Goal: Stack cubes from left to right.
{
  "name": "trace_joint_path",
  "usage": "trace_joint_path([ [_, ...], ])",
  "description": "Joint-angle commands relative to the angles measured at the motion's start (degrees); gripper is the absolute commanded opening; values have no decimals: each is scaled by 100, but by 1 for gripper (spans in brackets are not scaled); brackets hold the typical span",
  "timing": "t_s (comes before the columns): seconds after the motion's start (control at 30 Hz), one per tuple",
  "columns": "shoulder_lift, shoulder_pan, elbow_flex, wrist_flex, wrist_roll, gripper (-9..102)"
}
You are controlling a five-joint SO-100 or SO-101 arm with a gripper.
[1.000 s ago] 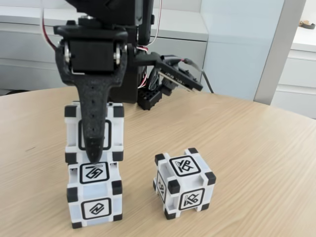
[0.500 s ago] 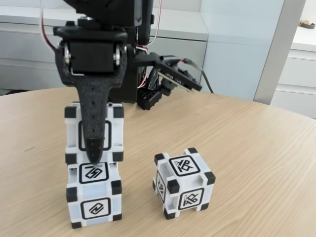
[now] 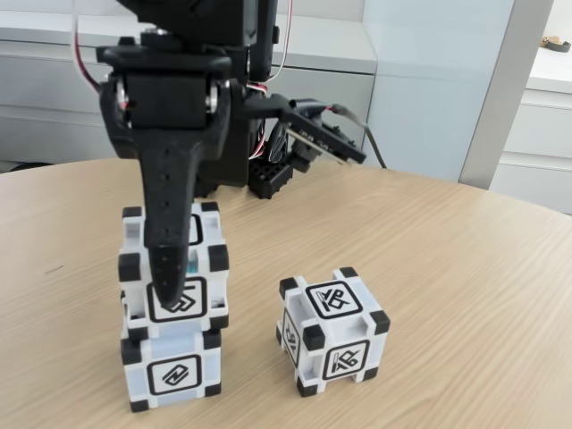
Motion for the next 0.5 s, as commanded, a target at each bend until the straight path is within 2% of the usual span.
trace_joint_path([
  [0.0, 466, -53, -149, 18, 0, 38],
  [0.2, 1178, -844, -53, 26, 105, 39],
  [0.47, 1125, -2180, -44, 26, 738, 41],
])
